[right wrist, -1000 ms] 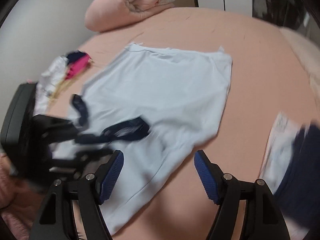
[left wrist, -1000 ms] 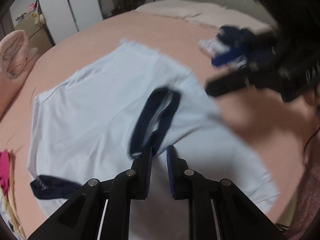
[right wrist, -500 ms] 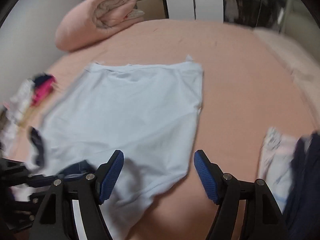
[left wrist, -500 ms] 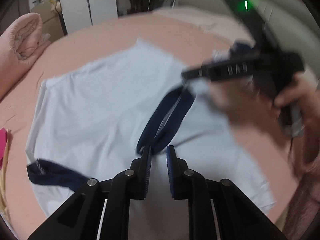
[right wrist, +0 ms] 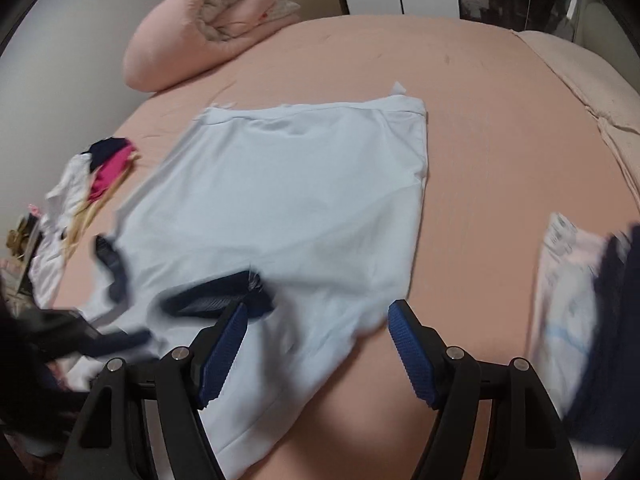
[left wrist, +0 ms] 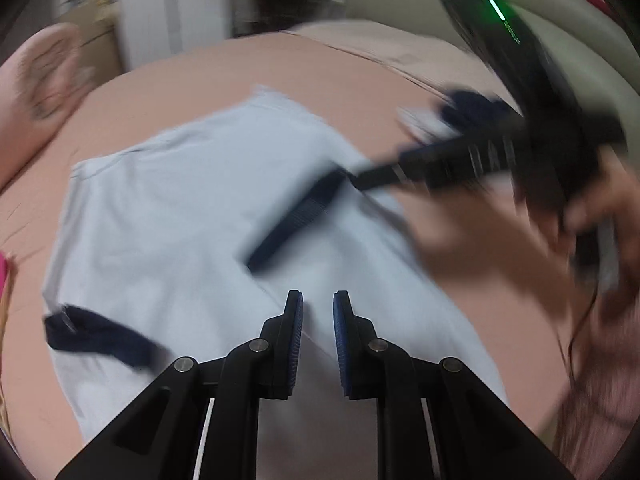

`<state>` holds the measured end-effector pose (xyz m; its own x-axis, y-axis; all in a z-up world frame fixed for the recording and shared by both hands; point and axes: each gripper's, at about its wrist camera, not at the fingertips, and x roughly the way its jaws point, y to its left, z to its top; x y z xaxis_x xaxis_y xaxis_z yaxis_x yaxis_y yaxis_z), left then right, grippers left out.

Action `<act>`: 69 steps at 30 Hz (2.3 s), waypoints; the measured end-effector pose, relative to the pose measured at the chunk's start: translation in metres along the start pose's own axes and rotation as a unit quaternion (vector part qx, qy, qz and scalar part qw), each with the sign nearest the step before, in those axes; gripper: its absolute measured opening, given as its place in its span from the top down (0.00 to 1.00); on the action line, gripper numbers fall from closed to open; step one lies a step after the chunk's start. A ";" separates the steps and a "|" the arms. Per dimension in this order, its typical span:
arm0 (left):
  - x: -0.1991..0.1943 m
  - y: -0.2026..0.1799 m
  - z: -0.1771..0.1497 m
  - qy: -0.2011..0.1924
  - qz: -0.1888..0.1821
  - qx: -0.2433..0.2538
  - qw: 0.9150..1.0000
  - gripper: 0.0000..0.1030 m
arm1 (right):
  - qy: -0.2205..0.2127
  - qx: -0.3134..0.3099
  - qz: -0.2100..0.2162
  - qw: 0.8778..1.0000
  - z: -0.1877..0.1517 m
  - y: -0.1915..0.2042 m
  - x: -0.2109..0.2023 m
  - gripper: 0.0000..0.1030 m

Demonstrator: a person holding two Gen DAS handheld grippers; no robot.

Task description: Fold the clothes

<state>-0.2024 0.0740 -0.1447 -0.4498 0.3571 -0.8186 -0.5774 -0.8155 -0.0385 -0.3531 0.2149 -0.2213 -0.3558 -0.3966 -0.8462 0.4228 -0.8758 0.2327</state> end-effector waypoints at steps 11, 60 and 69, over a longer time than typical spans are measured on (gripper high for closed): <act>-0.004 -0.021 -0.033 0.037 -0.038 -0.004 0.999 0.87 | 0.125 -0.056 -0.053 0.989 -0.119 0.044 -0.026 0.30; -0.096 0.151 -0.144 0.060 -0.019 -0.281 0.958 0.53 | 0.089 0.079 0.077 0.990 -0.072 0.196 0.049 0.26; -0.093 0.130 -0.113 -0.009 -0.073 -0.190 0.979 0.53 | 0.092 0.149 0.117 0.978 -0.067 0.178 0.006 0.26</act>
<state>-0.1584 -0.1171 -0.1381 -0.3952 0.4870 -0.7789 -0.3425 -0.8649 -0.3669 -0.2248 0.0748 -0.2172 -0.1107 -0.5632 -0.8189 0.2032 -0.8194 0.5360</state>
